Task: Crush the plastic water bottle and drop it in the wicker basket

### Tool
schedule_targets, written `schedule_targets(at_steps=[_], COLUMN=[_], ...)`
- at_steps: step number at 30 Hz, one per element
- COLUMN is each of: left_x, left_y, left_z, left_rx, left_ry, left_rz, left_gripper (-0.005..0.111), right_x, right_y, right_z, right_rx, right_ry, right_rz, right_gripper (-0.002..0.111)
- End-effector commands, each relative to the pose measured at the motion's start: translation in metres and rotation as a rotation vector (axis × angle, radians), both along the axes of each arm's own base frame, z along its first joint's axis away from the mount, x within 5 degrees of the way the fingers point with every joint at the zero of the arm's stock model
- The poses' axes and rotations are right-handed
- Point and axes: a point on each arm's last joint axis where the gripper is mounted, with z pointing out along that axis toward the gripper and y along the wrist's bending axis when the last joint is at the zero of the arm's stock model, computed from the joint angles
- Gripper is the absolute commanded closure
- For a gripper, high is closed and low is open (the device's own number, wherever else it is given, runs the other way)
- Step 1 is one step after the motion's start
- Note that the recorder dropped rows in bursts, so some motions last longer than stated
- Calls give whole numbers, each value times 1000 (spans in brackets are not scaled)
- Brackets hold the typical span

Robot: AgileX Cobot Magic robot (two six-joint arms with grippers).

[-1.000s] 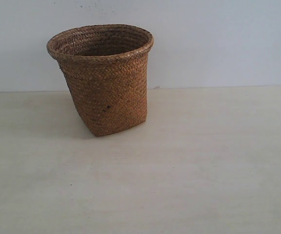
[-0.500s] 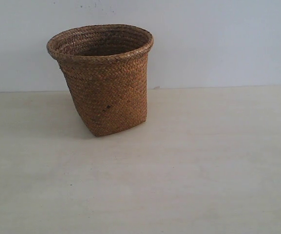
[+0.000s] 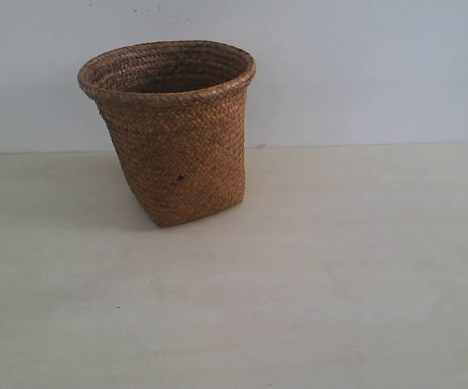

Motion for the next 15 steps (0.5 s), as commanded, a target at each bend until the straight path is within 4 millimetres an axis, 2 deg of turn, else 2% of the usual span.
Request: schedule_targets(at_steps=[1,5,15], left_x=[0,0,0], left_y=[0,0,0], left_z=[0,0,0], left_rx=[-21,-21,-21], left_ry=[-11,-11,-13], left_rz=[6,6,5], left_gripper=[103,103,103], right_x=[1,8,21], right_y=[-8,-11,-7], right_z=[-2,-22,-78], right_rx=[-4,-9,22], right_ry=[-15,13,49], right_rz=[-198,-285,-247], right_gripper=[108,108,108])
